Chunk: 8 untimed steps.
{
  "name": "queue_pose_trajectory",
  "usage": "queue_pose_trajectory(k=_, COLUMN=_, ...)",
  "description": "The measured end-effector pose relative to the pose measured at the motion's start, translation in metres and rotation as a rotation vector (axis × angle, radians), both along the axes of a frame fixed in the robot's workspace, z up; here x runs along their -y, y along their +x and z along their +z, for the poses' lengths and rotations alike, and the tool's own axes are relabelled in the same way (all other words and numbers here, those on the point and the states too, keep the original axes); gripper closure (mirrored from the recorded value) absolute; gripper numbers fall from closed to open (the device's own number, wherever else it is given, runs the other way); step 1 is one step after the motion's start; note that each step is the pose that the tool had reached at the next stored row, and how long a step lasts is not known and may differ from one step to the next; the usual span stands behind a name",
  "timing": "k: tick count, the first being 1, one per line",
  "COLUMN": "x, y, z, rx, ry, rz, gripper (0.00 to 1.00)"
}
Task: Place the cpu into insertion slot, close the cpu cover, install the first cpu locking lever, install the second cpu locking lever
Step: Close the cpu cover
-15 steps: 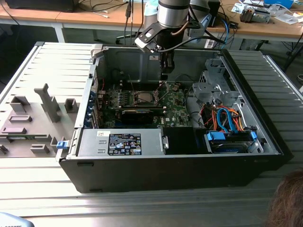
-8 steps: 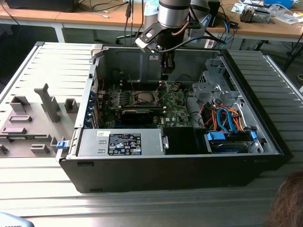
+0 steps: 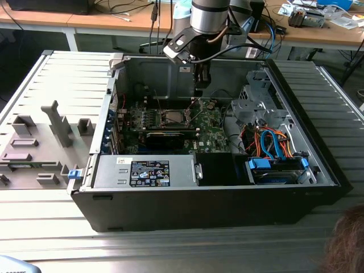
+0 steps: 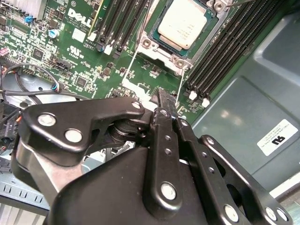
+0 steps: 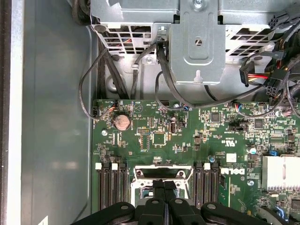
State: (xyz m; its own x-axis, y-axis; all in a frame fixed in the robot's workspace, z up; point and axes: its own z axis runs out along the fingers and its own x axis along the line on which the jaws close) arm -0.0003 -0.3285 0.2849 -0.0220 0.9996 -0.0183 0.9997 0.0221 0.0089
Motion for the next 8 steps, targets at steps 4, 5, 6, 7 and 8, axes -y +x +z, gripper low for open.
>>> queue_pose_trajectory(k=4, x=0.0, y=0.0006, z=-0.0002, rx=0.0, ry=0.0, rz=0.0, gripper=0.89)
queue_pose_trajectory(k=5, x=0.0, y=0.0007, z=-0.0001, rx=0.0, ry=0.0, rz=0.0, gripper=0.89)
queue_pose_trajectory(k=6, x=0.0, y=0.0009, z=-0.0002, rx=0.0, ry=0.0, rz=0.0, gripper=0.89)
queue_pose_trajectory(k=7, x=0.0, y=0.0013, z=-0.0003, rx=0.0, ry=0.0001, rz=0.0, gripper=0.89)
queue_pose_trajectory(k=8, x=0.0, y=0.0017, z=-0.0003, rx=0.0, ry=0.0001, rz=0.0, gripper=0.89)
